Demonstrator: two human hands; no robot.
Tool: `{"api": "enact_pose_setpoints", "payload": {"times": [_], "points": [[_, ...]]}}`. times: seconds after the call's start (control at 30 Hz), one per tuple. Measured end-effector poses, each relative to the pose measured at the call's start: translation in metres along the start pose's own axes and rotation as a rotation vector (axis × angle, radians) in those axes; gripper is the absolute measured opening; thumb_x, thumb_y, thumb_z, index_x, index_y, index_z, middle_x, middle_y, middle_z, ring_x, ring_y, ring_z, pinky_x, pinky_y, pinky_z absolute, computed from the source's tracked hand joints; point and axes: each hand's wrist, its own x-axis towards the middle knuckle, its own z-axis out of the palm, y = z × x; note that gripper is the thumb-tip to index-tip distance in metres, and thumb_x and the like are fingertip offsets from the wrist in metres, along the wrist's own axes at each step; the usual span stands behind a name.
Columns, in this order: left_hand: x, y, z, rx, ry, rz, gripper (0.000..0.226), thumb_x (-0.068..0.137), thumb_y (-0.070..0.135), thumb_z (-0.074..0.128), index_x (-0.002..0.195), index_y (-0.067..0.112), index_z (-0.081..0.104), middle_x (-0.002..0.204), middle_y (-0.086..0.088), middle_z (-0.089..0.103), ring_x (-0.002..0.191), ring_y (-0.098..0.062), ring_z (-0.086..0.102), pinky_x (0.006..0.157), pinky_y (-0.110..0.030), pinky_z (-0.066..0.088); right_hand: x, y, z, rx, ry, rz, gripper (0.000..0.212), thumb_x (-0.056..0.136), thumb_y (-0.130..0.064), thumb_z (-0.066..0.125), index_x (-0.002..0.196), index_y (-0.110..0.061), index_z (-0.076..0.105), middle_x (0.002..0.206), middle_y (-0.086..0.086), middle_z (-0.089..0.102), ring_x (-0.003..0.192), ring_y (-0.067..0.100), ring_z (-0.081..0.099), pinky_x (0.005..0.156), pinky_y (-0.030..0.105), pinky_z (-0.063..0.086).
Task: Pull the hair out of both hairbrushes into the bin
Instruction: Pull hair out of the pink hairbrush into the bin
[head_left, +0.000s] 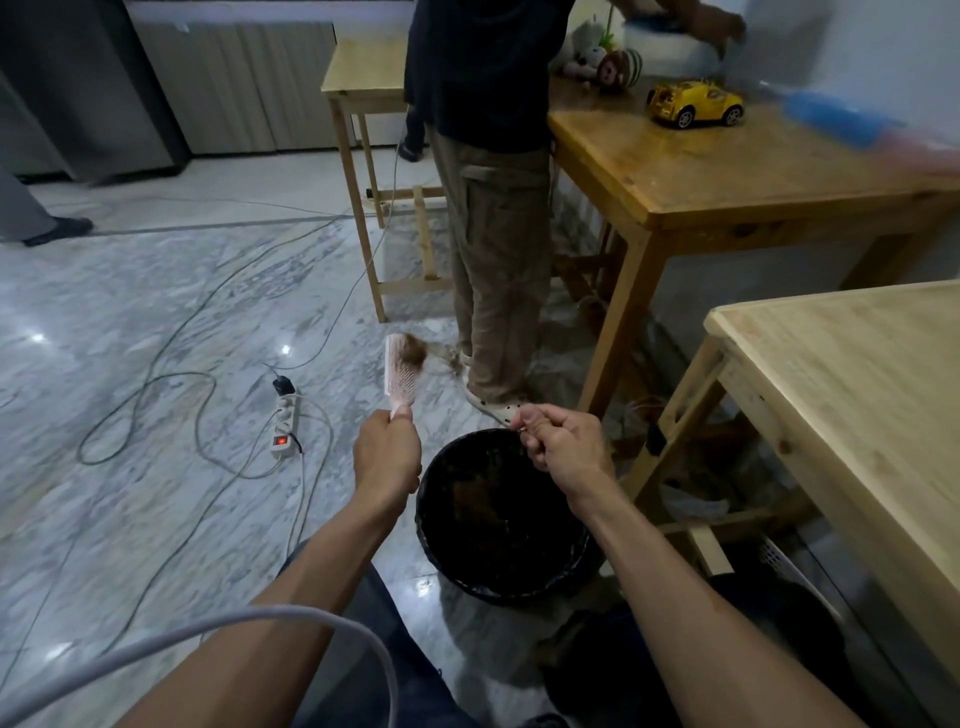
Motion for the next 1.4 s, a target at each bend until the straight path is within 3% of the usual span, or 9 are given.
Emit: {"api": "enact_pose_setpoints", "payload": {"times": [0.13, 0.27, 0.37, 0.47, 0.5, 0.6, 0.8, 1.27, 1.4], "points": [[-0.011, 0.004, -0.003, 0.265, -0.02, 0.251, 0.031, 0.101, 0.04, 0.037, 0.088, 0.017, 0.053, 0.081, -0.006, 0.061, 0.069, -0.025, 0.054, 0.061, -0.04, 0.04, 0.005, -0.007, -0.001, -0.321, -0.076, 0.145, 0.017, 0.099, -0.024, 0.063, 0.107, -0.015, 0.075, 0.082, -0.005, 0.068, 0.064, 0.013, 0.064, 0.053, 0.026, 0.045], [-0.022, 0.009, -0.005, 0.382, -0.009, 0.444, 0.025, 0.104, 0.033, 0.038, 0.097, 0.015, 0.055, 0.073, -0.008, 0.061, 0.066, -0.026, 0.056, 0.056, -0.039, 0.035, 0.012, -0.022, -0.003, -0.237, -0.078, 0.191, 0.06, 0.091, -0.034, 0.066, 0.148, -0.032, 0.048, 0.126, -0.001, 0.064, 0.08, 0.019, 0.073, 0.054, 0.028, 0.049], [-0.031, 0.011, 0.0, 0.41, -0.054, 0.494, 0.021, 0.105, 0.03, 0.042, 0.094, 0.016, 0.052, 0.066, -0.006, 0.058, 0.06, -0.025, 0.055, 0.051, -0.036, 0.031, 0.019, -0.034, -0.001, -0.07, -0.1, 0.179, 0.063, 0.088, -0.05, 0.074, 0.145, -0.033, 0.051, 0.124, 0.0, 0.069, 0.082, 0.018, 0.075, 0.06, 0.028, 0.054], [-0.039, 0.011, 0.006, 0.409, -0.083, 0.498, 0.025, 0.104, 0.03, 0.043, 0.087, 0.015, 0.052, 0.064, -0.003, 0.056, 0.058, -0.02, 0.053, 0.051, -0.034, 0.029, 0.026, -0.032, 0.003, -0.061, -0.057, 0.088, 0.024, 0.093, -0.037, 0.076, 0.111, -0.021, 0.073, 0.098, 0.002, 0.079, 0.076, 0.018, 0.072, 0.06, 0.026, 0.054], [-0.036, 0.009, 0.007, 0.362, -0.089, 0.433, 0.027, 0.104, 0.031, 0.043, 0.085, 0.014, 0.053, 0.066, -0.002, 0.056, 0.059, -0.02, 0.052, 0.053, -0.034, 0.03, 0.027, -0.029, 0.003, -0.042, -0.007, 0.071, 0.01, 0.095, -0.027, 0.074, 0.096, -0.018, 0.078, 0.084, 0.002, 0.079, 0.07, 0.017, 0.069, 0.059, 0.026, 0.053], [-0.018, 0.008, 0.01, 0.053, -0.088, 0.083, 0.034, 0.097, 0.04, 0.046, 0.09, 0.01, 0.061, 0.067, -0.005, 0.053, 0.054, -0.022, 0.046, 0.056, -0.037, 0.034, 0.023, -0.019, -0.001, -0.061, 0.1, 0.089, 0.017, 0.096, -0.014, 0.073, 0.082, -0.018, 0.08, 0.067, 0.001, 0.075, 0.06, 0.012, 0.064, 0.057, 0.023, 0.052], [-0.012, 0.022, 0.018, -0.381, -0.109, -0.307, 0.02, 0.102, 0.022, 0.044, 0.089, 0.011, 0.054, 0.058, -0.003, 0.037, 0.039, -0.015, 0.027, 0.038, -0.024, 0.022, 0.005, -0.009, -0.013, -0.108, 0.128, 0.088, 0.018, 0.096, -0.013, 0.073, 0.08, -0.02, 0.08, 0.07, 0.004, 0.075, 0.057, 0.008, 0.063, 0.056, 0.021, 0.051], [-0.005, 0.039, 0.018, -0.477, -0.019, -0.291, 0.02, 0.101, 0.021, 0.043, 0.088, 0.009, 0.053, 0.058, -0.004, 0.035, 0.038, -0.015, 0.027, 0.036, -0.022, 0.022, 0.01, -0.015, -0.043, 0.022, 0.561, 0.161, 0.011, 0.099, -0.014, 0.068, 0.097, -0.013, 0.079, 0.075, 0.001, 0.072, 0.062, 0.009, 0.062, 0.058, 0.021, 0.052], [-0.021, 0.035, 0.022, -0.181, -0.211, -0.037, 0.026, 0.101, 0.031, 0.046, 0.097, 0.009, 0.06, 0.058, -0.004, 0.043, 0.039, -0.016, 0.035, 0.045, -0.028, 0.026, 0.006, -0.02, -0.037, -0.29, 0.286, 0.197, 0.027, 0.1, -0.022, 0.063, 0.126, -0.019, 0.07, 0.104, 0.002, 0.072, 0.078, 0.017, 0.067, 0.059, 0.027, 0.053]]}}
